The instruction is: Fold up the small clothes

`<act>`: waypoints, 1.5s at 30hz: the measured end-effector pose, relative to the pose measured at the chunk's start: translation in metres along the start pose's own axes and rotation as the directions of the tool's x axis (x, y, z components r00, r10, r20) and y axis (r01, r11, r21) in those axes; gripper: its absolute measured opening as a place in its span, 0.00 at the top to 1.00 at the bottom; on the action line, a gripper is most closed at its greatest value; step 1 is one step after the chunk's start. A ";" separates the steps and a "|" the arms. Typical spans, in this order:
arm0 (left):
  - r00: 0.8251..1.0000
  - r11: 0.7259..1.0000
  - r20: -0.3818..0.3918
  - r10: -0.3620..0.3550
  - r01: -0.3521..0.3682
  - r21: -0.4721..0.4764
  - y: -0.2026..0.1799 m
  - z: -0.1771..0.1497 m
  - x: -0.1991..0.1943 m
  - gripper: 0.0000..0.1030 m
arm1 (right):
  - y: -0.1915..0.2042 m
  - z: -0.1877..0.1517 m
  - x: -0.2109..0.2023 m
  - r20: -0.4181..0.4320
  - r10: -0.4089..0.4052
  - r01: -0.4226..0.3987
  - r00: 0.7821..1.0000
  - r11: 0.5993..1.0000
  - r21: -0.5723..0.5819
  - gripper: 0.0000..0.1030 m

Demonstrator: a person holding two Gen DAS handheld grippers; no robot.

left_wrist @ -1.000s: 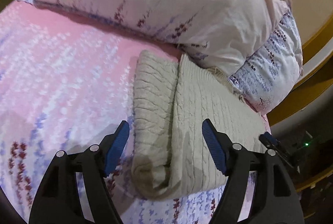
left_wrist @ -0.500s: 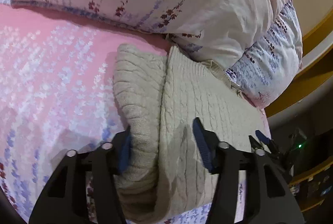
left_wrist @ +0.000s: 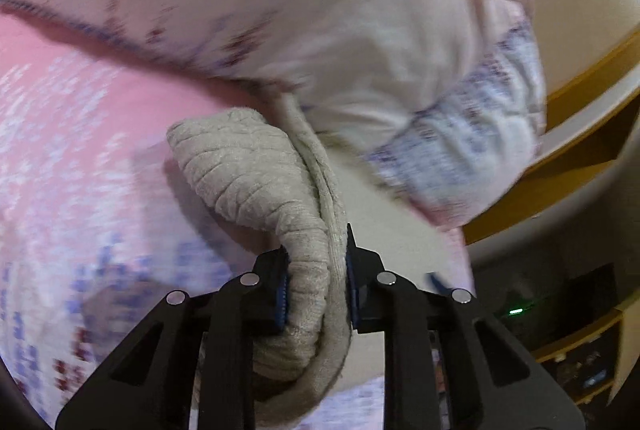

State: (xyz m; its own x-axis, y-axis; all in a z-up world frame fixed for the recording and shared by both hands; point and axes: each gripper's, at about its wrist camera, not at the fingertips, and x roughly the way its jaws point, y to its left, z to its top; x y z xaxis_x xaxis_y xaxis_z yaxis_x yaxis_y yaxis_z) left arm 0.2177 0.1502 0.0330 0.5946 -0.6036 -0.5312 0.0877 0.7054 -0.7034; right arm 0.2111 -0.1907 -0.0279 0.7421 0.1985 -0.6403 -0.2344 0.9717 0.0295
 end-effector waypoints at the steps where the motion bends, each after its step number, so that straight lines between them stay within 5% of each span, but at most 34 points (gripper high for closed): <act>1: 0.999 0.999 0.005 -0.037 0.037 0.004 -0.011 0.001 0.001 0.79 | 0.000 0.000 0.000 -0.001 0.004 -0.004 1.000 1.000 -0.004 0.21; 8: 0.981 0.981 -0.031 -0.192 0.193 0.036 -0.078 -0.002 0.041 0.80 | -0.001 0.000 -0.001 -0.005 0.010 -0.010 1.000 1.000 -0.018 0.19; 13: 0.957 0.957 -0.108 -0.268 0.278 0.087 -0.127 -0.024 0.087 0.80 | -0.025 -0.010 -0.022 0.021 0.095 -0.096 0.995 0.995 0.030 0.19; 20: 0.946 0.964 -0.281 -0.162 0.212 0.159 -0.150 -0.067 0.165 0.77 | -0.098 -0.048 -0.058 0.025 0.107 -0.110 0.994 0.984 0.138 0.19; 21: 0.945 0.962 -0.277 -0.173 0.223 0.159 -0.152 -0.067 0.164 0.74 | -0.112 -0.053 -0.066 0.038 0.117 -0.122 0.992 0.978 0.171 0.19; 23: 0.927 0.951 -0.294 -0.233 0.281 0.133 -0.154 -0.063 0.159 0.43 | -0.132 -0.056 -0.078 0.075 0.157 -0.170 0.985 0.957 0.236 0.19; 24: 0.909 0.935 -0.301 -0.290 0.335 0.112 -0.156 -0.060 0.152 0.35 | -0.142 -0.055 -0.084 0.102 0.178 -0.200 0.979 0.940 0.278 0.19; 26: 0.915 0.927 -0.261 -0.307 0.349 0.135 -0.160 -0.054 0.135 0.20 | -0.155 -0.052 -0.090 0.143 0.221 -0.258 0.965 0.905 0.337 0.19; 30: 0.973 0.954 -0.094 -0.211 0.226 0.198 -0.142 -0.037 0.088 0.16 | -0.170 -0.038 -0.074 0.194 0.428 -0.466 0.883 0.748 0.472 0.25; 33: 0.997 0.984 -0.044 -0.066 0.072 0.165 -0.115 -0.028 0.081 0.16 | -0.170 -0.031 -0.054 0.162 0.467 -0.475 0.869 0.697 0.537 0.37; 35: 0.998 0.991 -0.055 -0.011 0.018 0.130 -0.097 -0.028 0.082 0.16 | -0.169 -0.026 -0.037 0.132 0.492 -0.469 0.860 0.663 0.583 0.41; 39: 0.993 0.990 -0.099 0.067 -0.054 0.127 -0.080 -0.029 0.097 0.16 | -0.159 -0.024 -0.020 0.083 0.510 -0.449 0.856 0.657 0.606 0.54; 43: 0.981 0.981 -0.158 0.115 -0.087 0.173 -0.082 -0.044 0.116 0.16 | -0.149 -0.019 -0.014 0.057 0.513 -0.444 0.856 0.675 0.590 0.55; 45: 0.979 0.978 -0.162 0.126 -0.095 0.187 -0.082 -0.051 0.118 0.16 | -0.147 -0.019 -0.009 0.054 0.542 -0.460 0.839 0.652 0.602 0.55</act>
State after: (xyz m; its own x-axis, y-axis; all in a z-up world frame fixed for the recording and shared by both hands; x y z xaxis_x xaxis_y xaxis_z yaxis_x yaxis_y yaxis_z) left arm 0.2394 0.0019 0.0041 0.4632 -0.5624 -0.6849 0.1788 0.8163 -0.5493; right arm 0.2274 -0.3377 -0.0411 0.5295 0.6996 -0.4797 -0.1160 0.6199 0.7761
